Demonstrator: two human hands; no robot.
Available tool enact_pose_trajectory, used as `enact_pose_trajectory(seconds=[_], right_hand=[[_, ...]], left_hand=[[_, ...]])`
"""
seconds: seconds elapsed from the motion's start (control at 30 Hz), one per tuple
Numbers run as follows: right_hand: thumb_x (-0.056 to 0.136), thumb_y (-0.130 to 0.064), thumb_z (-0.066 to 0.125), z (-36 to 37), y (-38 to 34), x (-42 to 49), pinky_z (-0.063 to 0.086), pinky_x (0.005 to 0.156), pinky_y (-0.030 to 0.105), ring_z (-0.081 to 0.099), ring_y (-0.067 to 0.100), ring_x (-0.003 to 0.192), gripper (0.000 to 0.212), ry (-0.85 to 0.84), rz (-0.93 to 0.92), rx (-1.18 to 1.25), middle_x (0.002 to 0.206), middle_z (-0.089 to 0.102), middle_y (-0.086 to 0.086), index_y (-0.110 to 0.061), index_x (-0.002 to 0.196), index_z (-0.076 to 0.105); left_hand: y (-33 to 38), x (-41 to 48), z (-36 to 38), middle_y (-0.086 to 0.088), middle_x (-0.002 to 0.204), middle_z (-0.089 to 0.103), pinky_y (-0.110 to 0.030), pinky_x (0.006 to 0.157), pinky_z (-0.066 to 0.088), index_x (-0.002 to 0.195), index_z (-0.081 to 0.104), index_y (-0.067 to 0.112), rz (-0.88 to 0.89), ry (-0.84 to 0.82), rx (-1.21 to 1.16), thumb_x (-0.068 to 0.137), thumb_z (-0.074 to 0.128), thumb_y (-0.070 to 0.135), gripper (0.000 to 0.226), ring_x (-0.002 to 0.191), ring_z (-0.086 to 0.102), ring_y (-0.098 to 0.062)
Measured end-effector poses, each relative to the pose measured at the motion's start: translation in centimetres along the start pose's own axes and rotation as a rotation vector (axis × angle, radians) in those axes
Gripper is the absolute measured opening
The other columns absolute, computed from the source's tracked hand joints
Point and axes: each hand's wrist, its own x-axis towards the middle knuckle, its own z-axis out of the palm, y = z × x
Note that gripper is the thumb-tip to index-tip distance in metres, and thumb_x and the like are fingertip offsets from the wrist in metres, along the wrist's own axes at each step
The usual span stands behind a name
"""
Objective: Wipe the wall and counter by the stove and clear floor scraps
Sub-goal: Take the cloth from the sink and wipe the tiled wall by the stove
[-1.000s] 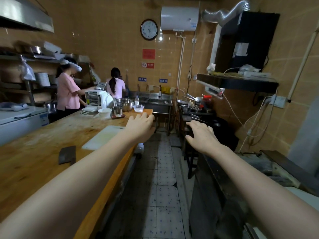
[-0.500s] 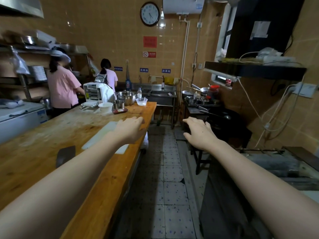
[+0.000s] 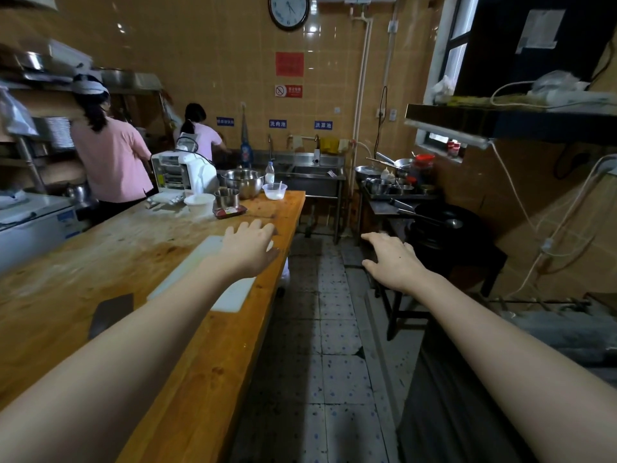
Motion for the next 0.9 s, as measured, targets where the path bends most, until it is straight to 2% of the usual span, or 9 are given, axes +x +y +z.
enact_pose_trajectory(seconds=[0.2, 0.43, 0.6, 0.73, 0.9], right_hand=[[0.093, -0.028, 0.051, 2.3, 1.8, 7.9, 0.02, 0.113, 0.05, 0.031, 0.028, 0.136, 0.057, -0.049, -0.031, -0.036, 0.15, 0.033, 0.005, -0.022, 0.145, 0.027], [0.092, -0.026, 0.051, 5.4, 7.2, 22.4, 0.021, 0.112, 0.05, 0.033, 0.028, 0.135, 0.057, -0.042, -0.049, -0.042, 0.148, 0.037, 0.005, -0.022, 0.145, 0.029], [0.093, -0.027, 0.05, 8.4, 15.0, 42.2, 0.023, 0.11, 0.048, 0.032, 0.025, 0.136, 0.055, -0.026, -0.105, -0.076, 0.148, 0.035, 0.003, -0.021, 0.144, 0.03], [0.093, -0.024, 0.048, 9.2, 19.7, 58.0, 0.029, 0.107, 0.048, 0.039, 0.026, 0.129, 0.046, 0.052, -0.049, -0.073, 0.139, 0.045, 0.005, -0.019, 0.138, 0.037], [0.092, -0.023, 0.048, 8.2, 23.1, 72.0, 0.03, 0.105, 0.05, 0.04, 0.028, 0.127, 0.044, 0.053, -0.054, -0.046, 0.137, 0.046, 0.005, -0.018, 0.135, 0.04]], left_hand=[[-1.7, 7.4, 2.6, -0.008, 0.137, 0.043, -0.046, 0.104, 0.032, 0.133, 0.04, 0.02, 0.001, 0.016, 0.12, 0.095, 0.042, 0.041, 0.043, 0.126, 0.039, -0.028], [-0.9, 22.6, 8.3, -0.008, 0.14, 0.042, -0.049, 0.104, 0.03, 0.14, 0.028, 0.021, 0.053, 0.07, 0.068, 0.095, 0.041, 0.043, 0.051, 0.128, 0.04, -0.029], [0.1, 42.8, 15.1, -0.006, 0.142, 0.04, -0.048, 0.105, 0.028, 0.142, 0.025, 0.022, 0.029, 0.089, 0.04, 0.095, 0.041, 0.044, 0.054, 0.13, 0.038, -0.027], [1.1, 59.1, 17.9, -0.005, 0.144, 0.036, -0.047, 0.106, 0.028, 0.142, 0.023, 0.021, 0.013, 0.092, 0.0, 0.095, 0.043, 0.039, 0.055, 0.133, 0.033, -0.026], [1.1, 72.6, 18.7, -0.002, 0.144, 0.036, -0.047, 0.108, 0.026, 0.142, 0.026, 0.022, 0.024, 0.143, -0.062, 0.095, 0.044, 0.038, 0.053, 0.133, 0.033, -0.024]])
